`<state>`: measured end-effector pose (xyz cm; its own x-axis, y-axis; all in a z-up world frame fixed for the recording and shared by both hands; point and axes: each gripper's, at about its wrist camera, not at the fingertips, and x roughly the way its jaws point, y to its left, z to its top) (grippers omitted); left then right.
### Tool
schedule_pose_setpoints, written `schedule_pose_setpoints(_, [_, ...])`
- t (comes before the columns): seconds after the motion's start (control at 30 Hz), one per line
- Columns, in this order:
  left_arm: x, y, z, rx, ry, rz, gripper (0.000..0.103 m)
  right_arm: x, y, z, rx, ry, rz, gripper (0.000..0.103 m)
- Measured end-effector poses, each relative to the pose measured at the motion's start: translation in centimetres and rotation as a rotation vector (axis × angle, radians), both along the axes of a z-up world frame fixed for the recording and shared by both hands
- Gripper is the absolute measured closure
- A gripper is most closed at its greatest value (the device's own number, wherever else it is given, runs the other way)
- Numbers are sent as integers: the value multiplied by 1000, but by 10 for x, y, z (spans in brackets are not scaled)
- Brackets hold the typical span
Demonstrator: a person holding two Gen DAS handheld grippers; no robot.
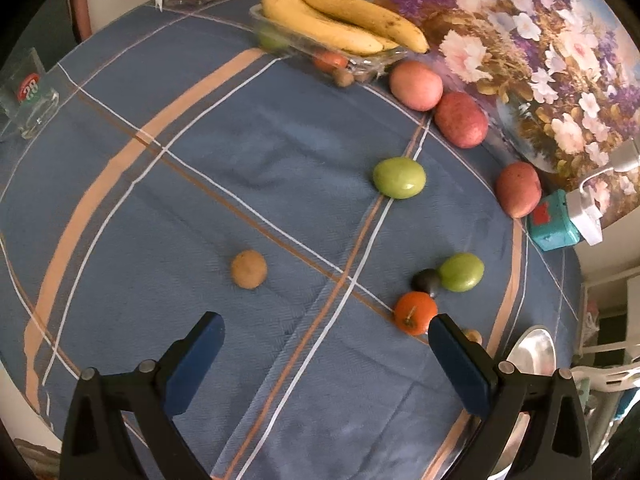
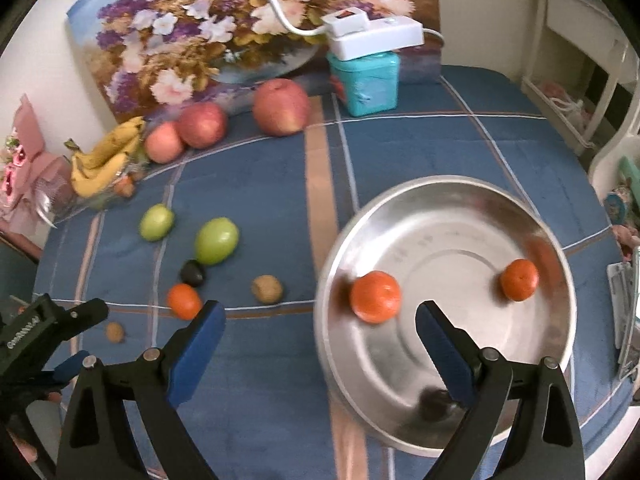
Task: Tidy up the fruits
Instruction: 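Withdraw both tools from the plate toward the remaining fruit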
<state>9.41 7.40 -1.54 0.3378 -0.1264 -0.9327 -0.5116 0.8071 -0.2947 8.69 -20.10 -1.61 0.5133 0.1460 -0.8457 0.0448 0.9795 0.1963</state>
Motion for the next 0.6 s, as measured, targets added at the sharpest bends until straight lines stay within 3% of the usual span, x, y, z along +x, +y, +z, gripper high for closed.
schedule_pose_setpoints(0.37, [7, 16, -3, -84, -7, 3, 0, 3, 20, -20, 31, 48, 39, 7])
schedule_pose_setpoints(0.6, [11, 36, 16, -27, -68, 8, 0, 2, 26, -5, -1, -31, -17, 7])
